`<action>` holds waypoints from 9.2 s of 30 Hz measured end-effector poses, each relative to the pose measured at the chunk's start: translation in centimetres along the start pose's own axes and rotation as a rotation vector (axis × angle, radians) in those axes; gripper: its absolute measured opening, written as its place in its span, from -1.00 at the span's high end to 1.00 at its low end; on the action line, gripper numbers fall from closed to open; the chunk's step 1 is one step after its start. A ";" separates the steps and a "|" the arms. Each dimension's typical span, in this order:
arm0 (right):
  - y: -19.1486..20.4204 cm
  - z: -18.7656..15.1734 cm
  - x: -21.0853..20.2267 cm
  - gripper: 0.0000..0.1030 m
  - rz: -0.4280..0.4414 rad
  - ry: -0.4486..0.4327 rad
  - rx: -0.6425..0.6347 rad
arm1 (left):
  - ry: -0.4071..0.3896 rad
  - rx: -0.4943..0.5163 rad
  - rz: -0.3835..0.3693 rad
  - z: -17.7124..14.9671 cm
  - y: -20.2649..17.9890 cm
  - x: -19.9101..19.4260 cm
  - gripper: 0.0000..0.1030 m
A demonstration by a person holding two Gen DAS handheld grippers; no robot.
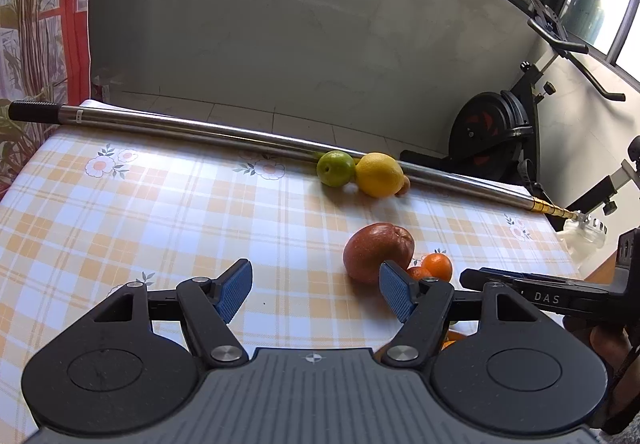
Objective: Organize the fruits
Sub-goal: 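Move the right tool to an orange on the table and close on it, then grasp the dark red apple with the left tool while right holds the orange, then carry apple and orange onto the plate and open both tools to release, then move the right tool to the small brown fruit and close on it, then grasp the green lime with the left tool while right holds the brown fruit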
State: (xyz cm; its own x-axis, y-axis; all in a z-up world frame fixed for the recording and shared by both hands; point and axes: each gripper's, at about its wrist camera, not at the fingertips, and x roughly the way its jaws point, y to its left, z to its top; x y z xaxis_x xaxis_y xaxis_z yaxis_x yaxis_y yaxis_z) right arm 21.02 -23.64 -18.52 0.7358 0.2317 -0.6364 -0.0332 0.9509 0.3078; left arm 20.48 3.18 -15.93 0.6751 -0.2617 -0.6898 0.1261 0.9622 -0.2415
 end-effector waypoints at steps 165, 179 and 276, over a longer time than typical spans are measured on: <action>1.6 -5.9 -5.8 0.26 0.062 0.068 0.032 | 0.147 0.132 -0.184 -3.3 -1.8 1.4 -0.43; 1.7 -5.8 -5.8 0.25 0.053 0.072 0.021 | 0.130 0.122 -0.143 -3.0 -1.4 1.5 -0.43; -1.8 -0.7 -2.5 0.45 -0.045 0.021 0.065 | 0.139 -0.237 -0.046 10.6 0.8 15.9 -0.40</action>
State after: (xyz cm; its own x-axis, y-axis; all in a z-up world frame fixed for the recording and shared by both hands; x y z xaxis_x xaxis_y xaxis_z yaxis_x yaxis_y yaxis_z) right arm 18.71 -25.75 -17.98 0.7209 0.1939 -0.6654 0.0444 0.9452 0.3235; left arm 39.01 0.63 -19.82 0.5643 -0.3279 -0.7577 -0.0303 0.9089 -0.4159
